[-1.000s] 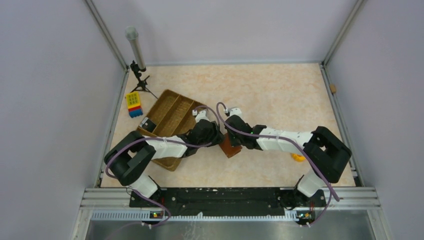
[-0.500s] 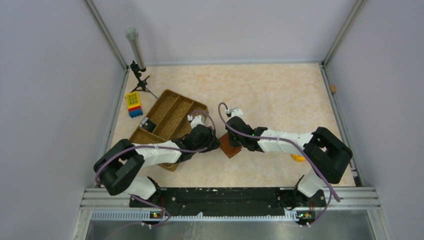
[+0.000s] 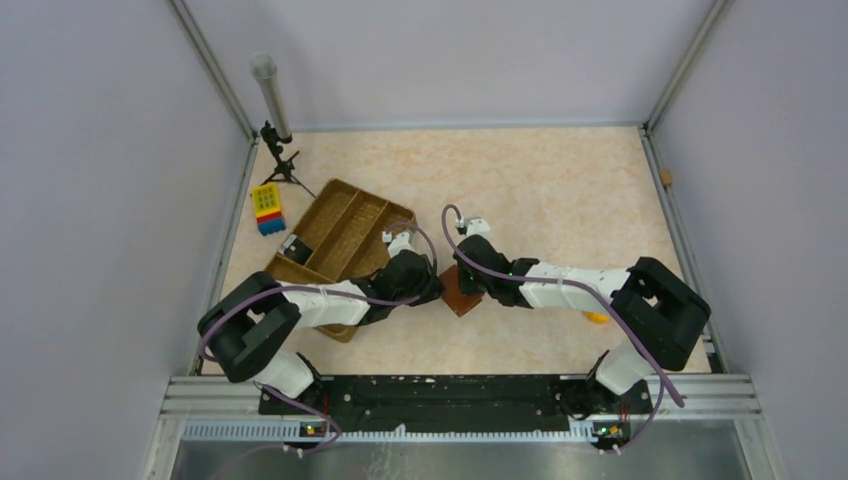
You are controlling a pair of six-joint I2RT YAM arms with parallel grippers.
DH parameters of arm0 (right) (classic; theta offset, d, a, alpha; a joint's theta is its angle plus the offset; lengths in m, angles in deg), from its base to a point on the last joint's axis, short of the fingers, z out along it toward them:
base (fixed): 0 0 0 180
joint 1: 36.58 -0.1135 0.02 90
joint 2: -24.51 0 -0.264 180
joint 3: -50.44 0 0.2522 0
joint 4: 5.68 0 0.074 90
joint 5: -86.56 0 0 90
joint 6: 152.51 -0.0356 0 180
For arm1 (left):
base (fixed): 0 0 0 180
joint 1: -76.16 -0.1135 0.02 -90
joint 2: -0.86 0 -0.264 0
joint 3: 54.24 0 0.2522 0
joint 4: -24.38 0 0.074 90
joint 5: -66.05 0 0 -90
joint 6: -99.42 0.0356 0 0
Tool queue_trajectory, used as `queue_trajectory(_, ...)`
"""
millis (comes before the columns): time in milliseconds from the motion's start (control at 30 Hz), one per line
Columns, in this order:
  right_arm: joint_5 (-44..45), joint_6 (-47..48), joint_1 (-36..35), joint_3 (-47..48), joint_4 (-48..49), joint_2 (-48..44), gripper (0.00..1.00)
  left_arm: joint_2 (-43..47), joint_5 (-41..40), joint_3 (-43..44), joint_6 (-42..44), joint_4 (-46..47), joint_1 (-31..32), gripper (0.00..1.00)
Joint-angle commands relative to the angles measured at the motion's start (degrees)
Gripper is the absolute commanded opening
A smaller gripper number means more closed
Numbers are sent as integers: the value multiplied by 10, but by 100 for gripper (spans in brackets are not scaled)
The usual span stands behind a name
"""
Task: Put the credit cards into the card holder
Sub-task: Close the card holder at the center of the board.
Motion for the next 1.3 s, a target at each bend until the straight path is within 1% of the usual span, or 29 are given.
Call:
queue_trajectory(0, 5, -12, -3, -9, 39, -26, 0, -33, -9, 5, 6, -40, 7, 42)
queue_trajectory(367, -1, -20, -3, -21, 74, -23, 0, -47, -21, 13, 10, -51, 12, 38)
queue_trajectory(600, -6, -29, -2, -25, 69, -23, 0, -49, -26, 16, 11, -55, 14, 38)
queue_trajectory(867, 0, -61, -2, -49, 68, -37, 0, -49, -30, 18, 11, -59, 14, 38)
queue_trajectory(1133, 6, -80, -2, -68, 90, -42, 0, -50, -30, 19, 11, -61, 15, 38)
queue_trajectory(1267, -7, -51, -3, -57, 84, -49, 0, -46, -32, 17, 12, -61, 15, 39)
